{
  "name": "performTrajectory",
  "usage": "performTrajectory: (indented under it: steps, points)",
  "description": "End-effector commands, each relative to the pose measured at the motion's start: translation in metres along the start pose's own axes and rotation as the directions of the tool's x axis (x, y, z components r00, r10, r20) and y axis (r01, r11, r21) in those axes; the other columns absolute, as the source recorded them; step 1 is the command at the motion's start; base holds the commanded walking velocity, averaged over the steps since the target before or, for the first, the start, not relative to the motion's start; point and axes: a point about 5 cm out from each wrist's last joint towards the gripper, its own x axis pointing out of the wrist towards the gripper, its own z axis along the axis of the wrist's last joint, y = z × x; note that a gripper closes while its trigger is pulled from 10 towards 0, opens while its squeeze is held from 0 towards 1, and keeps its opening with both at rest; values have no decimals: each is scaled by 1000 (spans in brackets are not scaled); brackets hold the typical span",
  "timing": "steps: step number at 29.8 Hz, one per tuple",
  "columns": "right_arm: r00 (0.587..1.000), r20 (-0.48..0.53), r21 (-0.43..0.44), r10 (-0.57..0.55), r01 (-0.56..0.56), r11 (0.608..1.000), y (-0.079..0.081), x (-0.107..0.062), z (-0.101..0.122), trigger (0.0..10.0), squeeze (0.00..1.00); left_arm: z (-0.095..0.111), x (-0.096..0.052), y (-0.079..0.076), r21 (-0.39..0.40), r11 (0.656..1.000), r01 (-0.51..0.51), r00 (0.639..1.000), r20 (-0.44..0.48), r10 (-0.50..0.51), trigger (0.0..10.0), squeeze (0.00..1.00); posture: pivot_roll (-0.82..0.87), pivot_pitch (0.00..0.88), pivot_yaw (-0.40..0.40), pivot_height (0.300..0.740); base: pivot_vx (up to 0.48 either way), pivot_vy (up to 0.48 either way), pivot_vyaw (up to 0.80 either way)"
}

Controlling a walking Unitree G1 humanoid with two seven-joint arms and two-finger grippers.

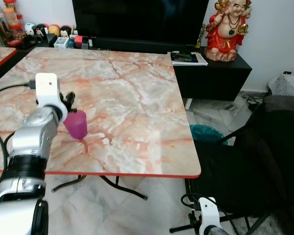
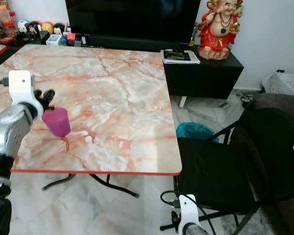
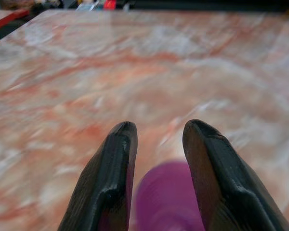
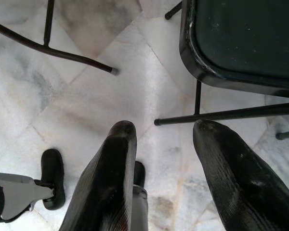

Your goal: Setting the table

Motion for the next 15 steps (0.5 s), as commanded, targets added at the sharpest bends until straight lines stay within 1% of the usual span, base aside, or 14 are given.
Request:
performTrajectory:
  steps: [1,2,4,5,8,15]
  points:
    - [1000,-4,3,-3,3,1000,-1,0,-1,10000,0,-1,-5,5,23,1000,-10,1000,-24,11,10000,0,6,0,-81,740,0,0,0]
    - [1000,-5,3,-3,3,1000,-1,0,-1,10000,0,-3,-7,8,19,1000,-20,999,-35,20,10000,0,6,0,-81,740,0,0,0]
    - [1000,-7,4,-2,2,1000,-1,0,-2,10000,0,-5,-10,13,-14,1000,-21,998,-53,21,10000,0,8,0,-81,740,0,0,0]
    - [1000,-7,4,-1,1,1000,0,0,-2,10000,0,-7,-14,14,-37,999,3,998,-65,-5,10000,0,15,0,-81,740,0,0,0]
    - [1000,-8,3,1,-1,1000,0,0,-2,10000,0,-9,-17,12,-63,997,54,996,-70,-58,10000,0,17,0,-82,740,0,0,0]
    - [1000,-3,3,4,-4,1000,2,0,1,10000,0,-5,-18,5,-142,983,112,993,-33,-118,10000,0,17,0,-78,740,0,0,0]
